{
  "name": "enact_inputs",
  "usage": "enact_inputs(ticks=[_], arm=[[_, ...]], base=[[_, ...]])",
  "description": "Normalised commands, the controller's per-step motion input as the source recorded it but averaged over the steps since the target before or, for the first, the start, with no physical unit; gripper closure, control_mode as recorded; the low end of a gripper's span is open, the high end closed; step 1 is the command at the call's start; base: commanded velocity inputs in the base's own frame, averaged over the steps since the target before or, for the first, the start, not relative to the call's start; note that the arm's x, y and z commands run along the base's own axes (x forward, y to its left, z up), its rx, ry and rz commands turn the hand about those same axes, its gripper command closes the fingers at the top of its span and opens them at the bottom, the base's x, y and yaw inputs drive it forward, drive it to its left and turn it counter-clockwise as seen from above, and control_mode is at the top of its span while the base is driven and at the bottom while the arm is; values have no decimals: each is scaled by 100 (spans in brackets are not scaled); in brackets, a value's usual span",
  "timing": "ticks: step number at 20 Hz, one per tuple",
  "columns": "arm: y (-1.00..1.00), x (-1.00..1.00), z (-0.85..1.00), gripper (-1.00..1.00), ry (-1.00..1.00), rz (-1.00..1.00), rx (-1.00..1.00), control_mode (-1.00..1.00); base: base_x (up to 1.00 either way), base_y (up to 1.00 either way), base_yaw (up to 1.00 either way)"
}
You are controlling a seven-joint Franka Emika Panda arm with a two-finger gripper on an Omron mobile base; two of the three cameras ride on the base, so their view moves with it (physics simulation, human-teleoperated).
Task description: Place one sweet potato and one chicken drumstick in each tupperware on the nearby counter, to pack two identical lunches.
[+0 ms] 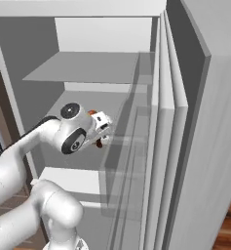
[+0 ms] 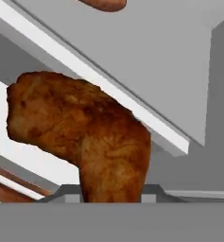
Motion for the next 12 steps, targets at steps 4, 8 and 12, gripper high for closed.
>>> enact_inputs(ticks=[4,8,12], arm=[[15,-71,56,100,76,2,-1,-100],[49,-99,-5,100,20,9,0,-100],[63,-100,-1,100,-7,10,0,-100]], base=[[0,0,0],[0,0,0],[0,0,0]])
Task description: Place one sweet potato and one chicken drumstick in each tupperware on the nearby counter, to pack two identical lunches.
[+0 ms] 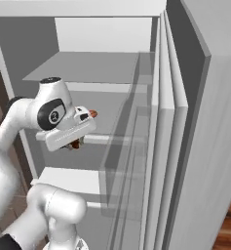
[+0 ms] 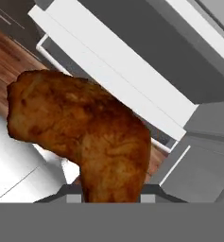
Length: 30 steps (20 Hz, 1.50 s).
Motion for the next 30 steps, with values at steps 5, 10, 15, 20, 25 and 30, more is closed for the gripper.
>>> enact_inputs(ticks=[5,10,15,20,25,30], arm=[[48,-96,9,100,-26,11,0,-100],[31,-64,38,100,-29,9,0,-100],[0,0,0,100,0,0,0,100],[0,0,0,100,0,0,0,100],[0,0,0,100,0,0,0,100],[0,0,0,100,0,0,0,100]], base=[[0,0,0],[0,0,0],[-89,29,15],[-87,65,17],[24,100,11],[50,100,9]])
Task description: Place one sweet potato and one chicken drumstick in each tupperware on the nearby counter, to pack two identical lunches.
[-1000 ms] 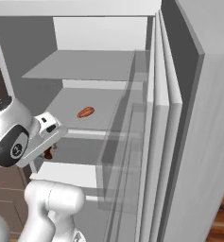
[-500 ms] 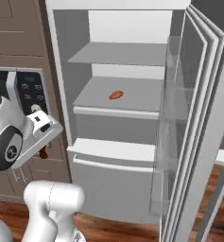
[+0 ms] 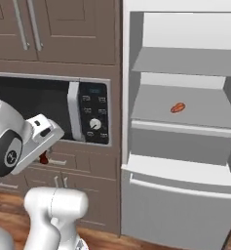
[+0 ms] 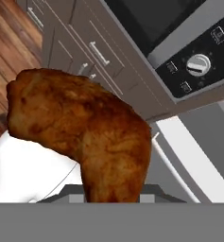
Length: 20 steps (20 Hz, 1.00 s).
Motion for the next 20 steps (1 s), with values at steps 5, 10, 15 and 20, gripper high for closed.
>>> enact_inputs(ticks=[5,10,15,20], arm=[[0,0,0,100,0,0,0,100],[0,0,0,100,0,0,0,100],[0,0,0,100,0,0,0,100],[0,0,0,100,0,0,0,100]], base=[[43,100,8],[33,100,6],[35,100,3],[47,100,0]])
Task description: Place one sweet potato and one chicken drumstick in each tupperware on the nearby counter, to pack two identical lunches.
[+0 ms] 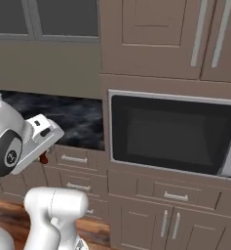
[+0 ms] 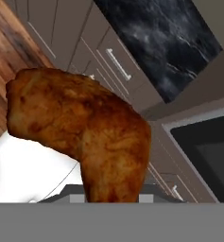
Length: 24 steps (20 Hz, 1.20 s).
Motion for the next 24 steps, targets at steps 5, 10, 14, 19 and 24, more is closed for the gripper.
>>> enact_inputs(ticks=[5,10,14,19,24], arm=[[0,0,0,100,0,0,0,100],[0,0,0,100,0,0,0,100],[0,0,0,100,0,0,0,100],[0,0,0,100,0,0,0,100],[0,0,0,100,0,0,0,100]], base=[[53,100,0],[48,100,0],[39,100,0],[29,100,0],[29,100,0]])
